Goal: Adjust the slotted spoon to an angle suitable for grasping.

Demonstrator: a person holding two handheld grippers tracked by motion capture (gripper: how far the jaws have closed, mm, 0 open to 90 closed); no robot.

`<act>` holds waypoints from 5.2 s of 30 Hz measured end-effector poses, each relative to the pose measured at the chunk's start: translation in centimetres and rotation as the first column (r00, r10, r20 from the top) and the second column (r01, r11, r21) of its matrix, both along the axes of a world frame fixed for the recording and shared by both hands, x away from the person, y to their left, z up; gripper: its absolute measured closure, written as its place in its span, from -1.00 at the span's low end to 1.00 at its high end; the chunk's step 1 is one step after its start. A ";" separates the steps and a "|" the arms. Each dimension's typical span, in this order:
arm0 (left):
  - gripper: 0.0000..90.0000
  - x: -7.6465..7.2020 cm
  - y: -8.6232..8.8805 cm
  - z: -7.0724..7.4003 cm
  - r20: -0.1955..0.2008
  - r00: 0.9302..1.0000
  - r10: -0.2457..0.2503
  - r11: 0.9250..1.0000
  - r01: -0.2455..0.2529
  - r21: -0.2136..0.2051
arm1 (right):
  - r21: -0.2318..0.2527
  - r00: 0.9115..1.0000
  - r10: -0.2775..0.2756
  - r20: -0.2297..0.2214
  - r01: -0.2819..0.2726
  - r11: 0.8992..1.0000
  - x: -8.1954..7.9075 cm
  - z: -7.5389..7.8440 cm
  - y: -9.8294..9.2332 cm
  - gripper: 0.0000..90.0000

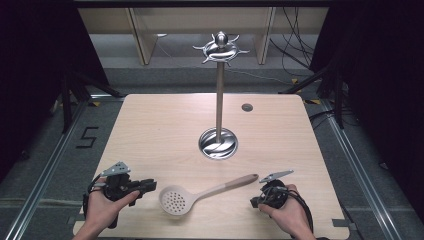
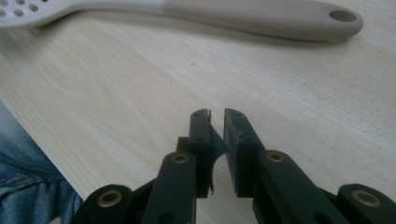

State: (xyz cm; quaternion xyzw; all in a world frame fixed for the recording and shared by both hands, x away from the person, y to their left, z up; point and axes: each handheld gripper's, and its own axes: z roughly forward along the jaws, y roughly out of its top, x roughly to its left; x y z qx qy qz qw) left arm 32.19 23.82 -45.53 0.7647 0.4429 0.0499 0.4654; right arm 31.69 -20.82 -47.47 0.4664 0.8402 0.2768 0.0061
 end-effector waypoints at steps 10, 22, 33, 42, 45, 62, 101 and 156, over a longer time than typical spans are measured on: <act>0.82 2.3 -1.0 -0.3 0.012 1.000 0.017 0.996 -0.018 0.088 | -0.029 1.000 -0.016 0.012 0.017 0.999 0.1 0.2 0.1 1.00; 0.98 5.2 -2.5 -1.1 -0.046 0.997 -0.067 0.965 0.077 0.251 | -0.067 0.998 -0.051 0.021 0.052 0.996 3.3 0.6 2.0 1.00; 0.98 5.0 -2.9 -2.1 -0.080 0.991 -0.110 0.958 0.127 0.255 | -0.113 0.998 -0.050 -0.042 0.045 0.993 5.0 0.2 3.0 1.00; 0.98 4.9 -3.3 -2.8 -0.111 0.985 -0.136 0.951 0.161 0.265 | -0.146 0.996 -0.044 -0.072 0.033 0.989 5.7 0.1 3.9 1.00; 0.98 4.8 -3.5 -2.8 -0.122 0.981 -0.148 0.946 0.176 0.272 | -0.159 0.997 -0.023 -0.078 0.011 0.987 5.8 -0.2 4.0 1.00; 0.98 4.5 -4.0 -3.1 -0.158 0.958 -0.238 0.908 0.278 0.313 | -0.182 0.996 -0.031 -0.083 0.015 0.983 6.6 -0.4 4.5 1.00; 0.97 2.0 -6.4 -3.0 -0.172 0.920 -0.353 0.873 0.390 0.293 | -0.138 0.979 -0.195 -0.057 0.185 0.973 7.4 0.3 4.3 0.63; 0.66 3.0 -4.1 -2.7 -0.132 0.968 -0.214 0.952 0.237 0.193 | -0.192 0.803 -0.538 -0.256 0.503 0.843 11.3 -0.1 7.6 -0.44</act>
